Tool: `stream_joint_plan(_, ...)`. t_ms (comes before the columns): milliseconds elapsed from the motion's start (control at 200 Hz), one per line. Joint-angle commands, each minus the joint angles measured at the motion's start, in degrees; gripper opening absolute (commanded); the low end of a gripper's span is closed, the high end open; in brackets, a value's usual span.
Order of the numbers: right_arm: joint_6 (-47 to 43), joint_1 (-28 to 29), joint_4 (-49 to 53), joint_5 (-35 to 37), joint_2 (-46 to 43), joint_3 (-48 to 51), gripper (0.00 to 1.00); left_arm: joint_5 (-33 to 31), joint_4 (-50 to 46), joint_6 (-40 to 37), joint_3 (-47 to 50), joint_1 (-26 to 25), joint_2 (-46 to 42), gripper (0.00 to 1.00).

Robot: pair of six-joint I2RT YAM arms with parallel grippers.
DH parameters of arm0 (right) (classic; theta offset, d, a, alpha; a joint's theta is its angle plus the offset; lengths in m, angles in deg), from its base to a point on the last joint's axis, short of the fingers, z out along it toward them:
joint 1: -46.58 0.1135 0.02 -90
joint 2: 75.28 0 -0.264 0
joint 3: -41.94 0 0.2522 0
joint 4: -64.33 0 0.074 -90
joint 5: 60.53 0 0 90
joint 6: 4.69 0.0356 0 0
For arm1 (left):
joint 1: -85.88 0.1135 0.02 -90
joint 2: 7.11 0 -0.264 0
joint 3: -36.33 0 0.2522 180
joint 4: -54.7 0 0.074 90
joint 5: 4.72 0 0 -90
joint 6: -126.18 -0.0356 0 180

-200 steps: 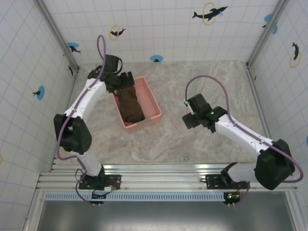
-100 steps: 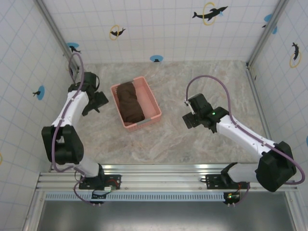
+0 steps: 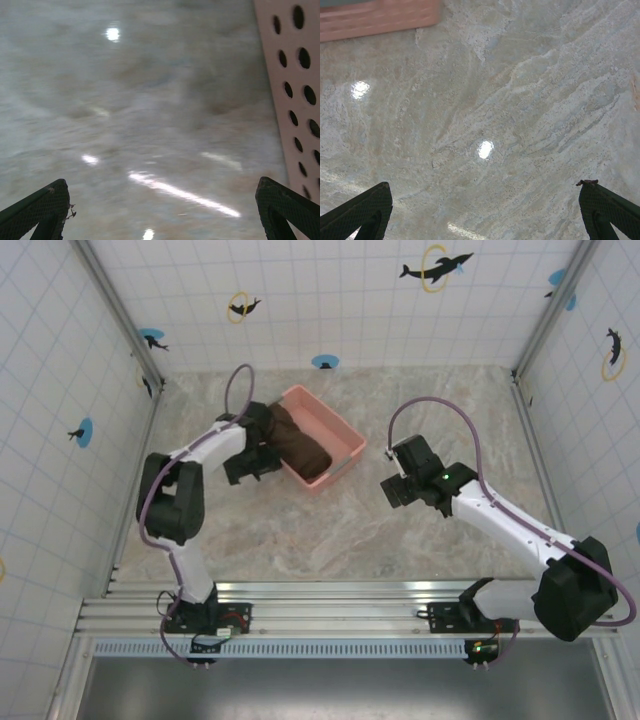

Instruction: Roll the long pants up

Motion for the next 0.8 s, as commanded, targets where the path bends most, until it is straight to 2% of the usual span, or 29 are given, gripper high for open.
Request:
stream_joint_plan(0,0.47,-0.84,1.07,1.82,-1.69,-0.45,0.99,3.32,5.18,-0.33,-6.86,-3.69,3.08,0.98)
stream_joint_plan(70,0.37,-1.81,1.13,1.50,-1.99,-0.74,0.99,1.30,5.16,-3.58,-7.59,-3.06,-0.35,0.97)
stream_joint_plan(145,0.41,-2.74,0.72,1.40,-2.83,-0.98,0.99,-2.79,3.85,-9.59,-5.93,0.04,-6.37,0.98)
stream_joint_plan(205,0.66,-3.19,-0.02,2.59,-3.93,-0.98,0.99,-6.17,5.25,-15.49,-1.17,3.40,-13.42,0.97)
stream_joint_plan(300,2.05,-3.21,-3.85,9.53,-6.95,0.29,0.99,-7.84,12.60,-25.84,10.71,9.46,-26.25,0.97)
stream_joint_plan(365,0.35,-3.21,-11.88,13.56,-10.15,4.97,0.99,-10.30,20.48,-33.40,19.72,10.63,-34.72,0.98)
stream_joint_plan(435,-7.32,-2.20,-30.90,17.99,-13.42,15.37,0.99,-9.69,37.33,-42.41,33.03,9.88,-42.89,0.98)
stream_joint_plan(475,-11.96,-2.05,-39.84,19.40,-14.68,20.83,0.99,-8.30,46.86,-44.30,39.95,9.72,-45.64,0.97)
stream_joint_plan(535,-14.60,-3.79,-48.07,21.22,-14.94,25.71,0.99,-7.98,57.95,-44.82,46.74,9.67,-46.19,0.97)
stream_joint_plan(580,-13.97,-5.28,-50.57,23.83,-14.54,26.78,0.99,-11.88,61.79,-43.92,48.54,9.49,-44.21,0.97)
stream_joint_plan(625,-13.42,-6.96,-53.92,24.71,-13.50,28.31,0.99,-13.21,65.13,-44.56,49.72,9.50,-41.26,0.97)
stream_joint_plan(686,-13.41,-9.73,-59.91,20.93,-10.92,30.82,0.99,-13.73,70.80,-48.35,51.94,8.41,-37.36,0.97)
stream_joint_plan(776,-13.16,-13.16,-68.01,11.85,-4.95,32.95,0.99,-13.75,82.28,-49.91,56.18,7.08,-33.19,0.98)
stream_joint_plan(796,-13.14,-13.87,-69.65,9.85,-3.30,33.18,0.99,-14.09,81.50,-50.30,56.05,6.92,-33.18,0.98)
